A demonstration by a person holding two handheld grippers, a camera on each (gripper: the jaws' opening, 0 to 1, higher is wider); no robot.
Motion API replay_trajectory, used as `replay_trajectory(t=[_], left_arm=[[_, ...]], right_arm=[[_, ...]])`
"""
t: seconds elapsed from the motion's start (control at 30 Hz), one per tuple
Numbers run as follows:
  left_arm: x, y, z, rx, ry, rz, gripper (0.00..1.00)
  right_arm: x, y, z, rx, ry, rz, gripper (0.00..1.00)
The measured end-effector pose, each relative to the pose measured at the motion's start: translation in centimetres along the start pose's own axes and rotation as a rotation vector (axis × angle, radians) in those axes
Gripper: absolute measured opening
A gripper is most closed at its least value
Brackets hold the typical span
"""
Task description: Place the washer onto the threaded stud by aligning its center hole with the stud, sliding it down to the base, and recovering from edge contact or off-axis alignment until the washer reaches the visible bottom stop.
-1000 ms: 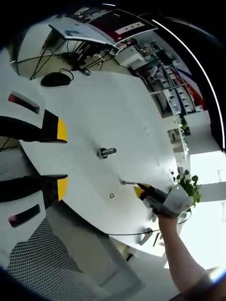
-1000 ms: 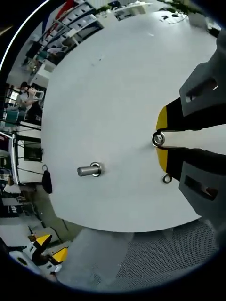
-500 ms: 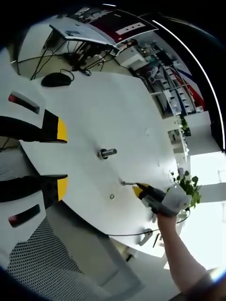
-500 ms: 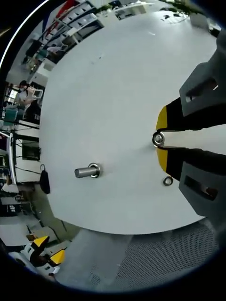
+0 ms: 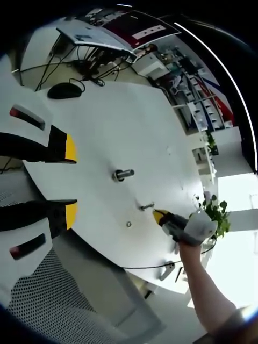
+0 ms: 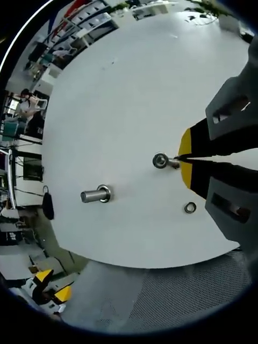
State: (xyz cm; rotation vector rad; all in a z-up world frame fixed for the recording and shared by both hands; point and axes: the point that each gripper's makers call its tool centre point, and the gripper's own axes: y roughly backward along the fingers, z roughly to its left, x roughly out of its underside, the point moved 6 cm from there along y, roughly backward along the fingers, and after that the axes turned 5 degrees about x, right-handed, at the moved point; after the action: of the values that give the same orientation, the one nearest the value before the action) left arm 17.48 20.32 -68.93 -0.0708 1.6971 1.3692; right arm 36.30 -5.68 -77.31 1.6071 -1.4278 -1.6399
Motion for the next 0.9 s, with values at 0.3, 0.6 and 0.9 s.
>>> replay_trajectory(t=[0.3,0.6,0.9], left_arm=[[0.0,0.0,0.0,-0.001,-0.004,0.006,0.25],[0.1,-0.1,0.0,0.004,0.000,0.009,0.25],[0.0,-0.1,-0.1,0.006,-0.001,0.005,0.24]], right_arm=[[0.3,-0.4,0.6,-0.017,-0.026,-0.001,0.06],[-0.4,-0.7,0.6,-0.018,-0.032,-0.011,0.08],[-0.5,-0.9,0.7,-0.017,-0.031,-0.005,0.09]])
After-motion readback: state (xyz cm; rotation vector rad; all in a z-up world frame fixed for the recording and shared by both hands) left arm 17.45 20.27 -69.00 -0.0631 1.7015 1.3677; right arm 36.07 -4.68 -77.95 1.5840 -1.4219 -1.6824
